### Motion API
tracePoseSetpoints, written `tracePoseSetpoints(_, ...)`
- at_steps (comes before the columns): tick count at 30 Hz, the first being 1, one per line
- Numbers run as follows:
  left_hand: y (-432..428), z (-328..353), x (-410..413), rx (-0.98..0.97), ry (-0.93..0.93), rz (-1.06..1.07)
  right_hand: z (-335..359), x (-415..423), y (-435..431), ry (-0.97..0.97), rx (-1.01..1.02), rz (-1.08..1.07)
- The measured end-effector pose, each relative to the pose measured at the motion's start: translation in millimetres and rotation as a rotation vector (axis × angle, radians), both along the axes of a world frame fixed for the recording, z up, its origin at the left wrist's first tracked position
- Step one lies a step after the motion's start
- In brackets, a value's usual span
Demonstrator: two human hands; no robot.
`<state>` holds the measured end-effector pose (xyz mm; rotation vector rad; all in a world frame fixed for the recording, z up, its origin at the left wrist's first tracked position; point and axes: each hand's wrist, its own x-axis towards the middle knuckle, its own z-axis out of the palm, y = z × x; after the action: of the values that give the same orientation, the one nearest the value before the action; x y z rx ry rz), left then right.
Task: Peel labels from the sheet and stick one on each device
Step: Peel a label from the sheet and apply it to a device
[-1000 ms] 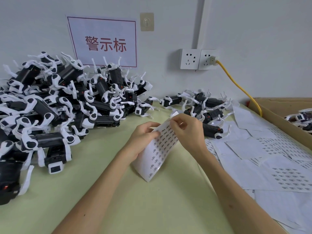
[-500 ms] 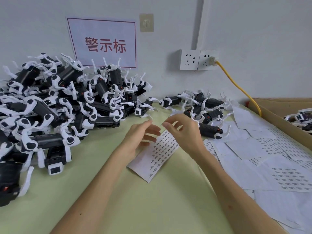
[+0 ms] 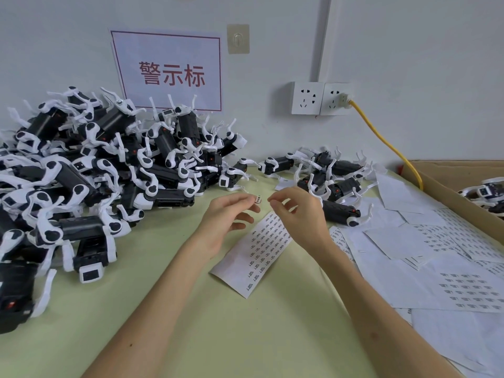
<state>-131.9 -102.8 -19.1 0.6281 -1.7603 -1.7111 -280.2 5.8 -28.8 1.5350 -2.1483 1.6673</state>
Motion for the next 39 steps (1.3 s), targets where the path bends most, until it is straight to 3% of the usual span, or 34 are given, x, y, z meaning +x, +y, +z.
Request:
tracePoseSetpoints(6,4.5,-0.8,-0.7,-0.122,-0.053,0.004,5.3,1.5,1.3,-0.120,-0.017,0.015)
tracePoseSetpoints(18,6.1,-7.7,-7.0,-0.247,-0.072,-0.006,6.4,5.6,2.4,-0.118,0.009,-0.046)
tracePoseSetpoints(21,-1.2,-11.3,-6.0,-0.163,-0.118,0.152,7.4,8.1,2.0,-0.167,-0.018,-0.053)
tracePoseSetpoints(24,-16.8,-13.7,-1.3,0.041,-0.011,0.421,10.3,8.2,3.3,-0.213,-0.055,-0.063)
tracePoseSetpoints(27,-36.5,-16.4,9.8,0.014,0.037,0.681,11.4,7.8,4.2,-0.226,-0.047,-0.070)
tracePoseSetpoints(29,-52.0,-19.1,22.9,-0.121,-0.064,0.782,11.4,8.4,4.1,-0.231,-0.033,-0.068)
tracePoseSetpoints(34,-72.8,-28.8,47.7,-0.510,-0.609,0.854,11.4,9.2,4.3,-0.218,-0.011,-0.059)
tracePoseSetpoints(39,-77.3,-32.8,45.7,-0.561,-0.718,0.821,10.6,8.3,4.7,-0.205,-0.002,-0.048)
